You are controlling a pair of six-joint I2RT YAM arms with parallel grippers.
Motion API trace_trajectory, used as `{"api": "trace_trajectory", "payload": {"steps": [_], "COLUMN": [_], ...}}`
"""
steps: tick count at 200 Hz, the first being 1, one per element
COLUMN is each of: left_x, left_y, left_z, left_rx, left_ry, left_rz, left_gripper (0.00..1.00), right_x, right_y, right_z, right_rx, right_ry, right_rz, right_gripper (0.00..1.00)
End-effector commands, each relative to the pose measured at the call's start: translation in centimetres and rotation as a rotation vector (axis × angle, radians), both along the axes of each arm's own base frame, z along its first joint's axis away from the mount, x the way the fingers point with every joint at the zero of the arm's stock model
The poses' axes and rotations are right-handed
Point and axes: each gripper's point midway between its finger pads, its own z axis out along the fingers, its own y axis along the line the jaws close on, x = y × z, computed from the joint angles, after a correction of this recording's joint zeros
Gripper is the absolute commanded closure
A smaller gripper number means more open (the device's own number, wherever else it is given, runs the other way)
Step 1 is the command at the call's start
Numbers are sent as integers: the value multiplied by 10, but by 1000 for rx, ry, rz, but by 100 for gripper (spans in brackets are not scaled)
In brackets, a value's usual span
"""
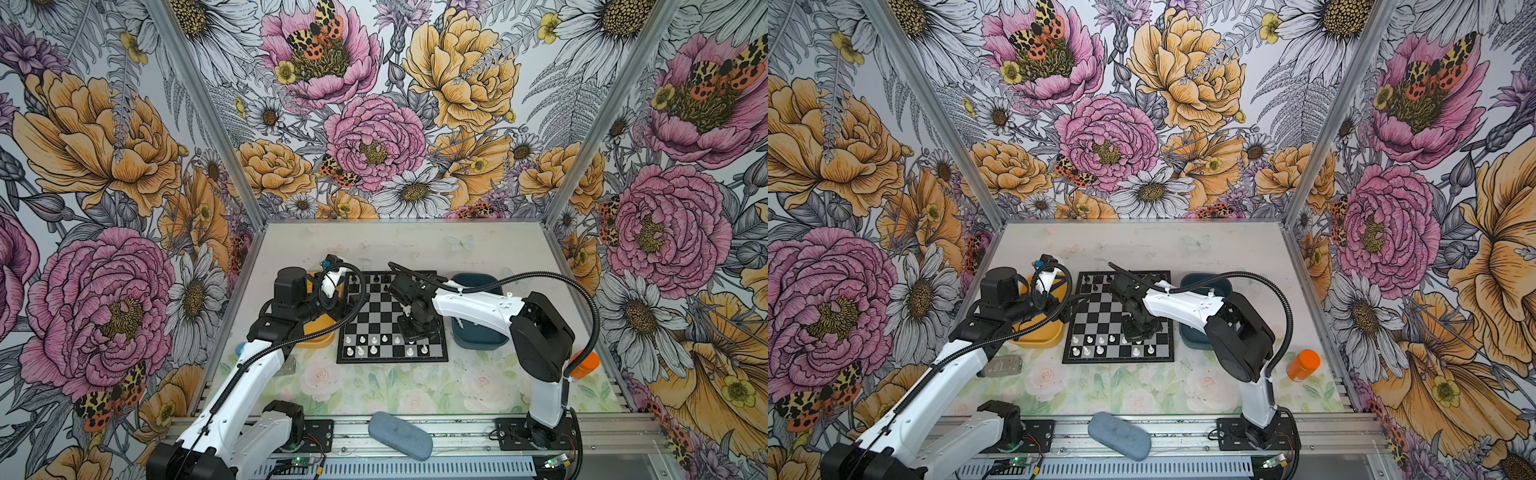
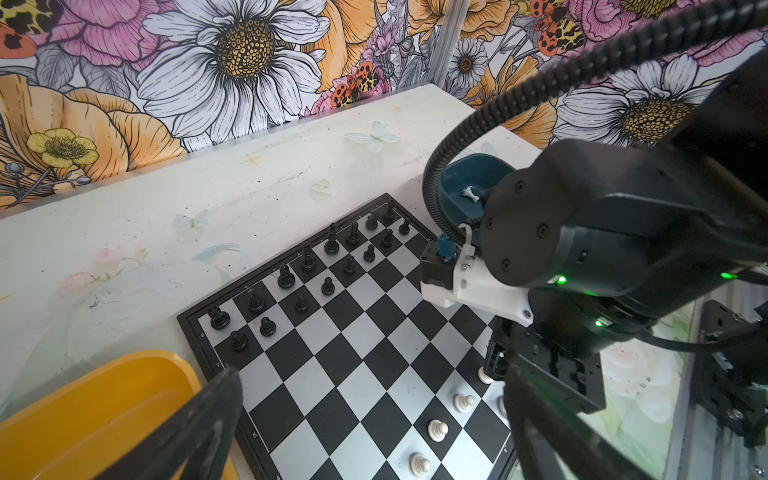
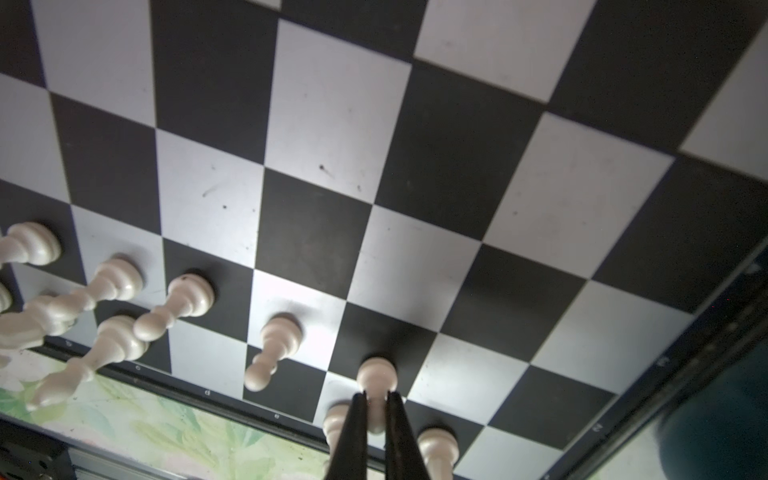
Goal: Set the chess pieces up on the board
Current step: 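Lower the pawn onto the near row and open the right gripper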
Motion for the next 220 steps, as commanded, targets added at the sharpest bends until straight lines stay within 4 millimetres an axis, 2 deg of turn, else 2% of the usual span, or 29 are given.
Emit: {"api": "trace_trajectory", "payload": {"steps": [1,133,145,191,220], "left_x": [0,0,0,0,0], "left_y": [-2,-2,-2,-2,-2], "left_z": [14,13,13,13,13], "left_rx": [-7,-6,-6,-6,-4], "left_ry": [-55,-54,-54,-54,-57], "left_rz": [-13,-11,-12,-12,-11], "left_gripper": [1,1,1,1,1], "right_x": [9,12,11,12,13], "right_y": [4,7,7,8,8], "right_z": [-2,-1,-1,5,9], "right_rx": [-10,-7,-6,3,9], "right_ry": [-32,-39,-39,-52,-62], "right_rz": [-12,-14,-11,-13,-17], "right_gripper": [100,100,93,79,74]}}
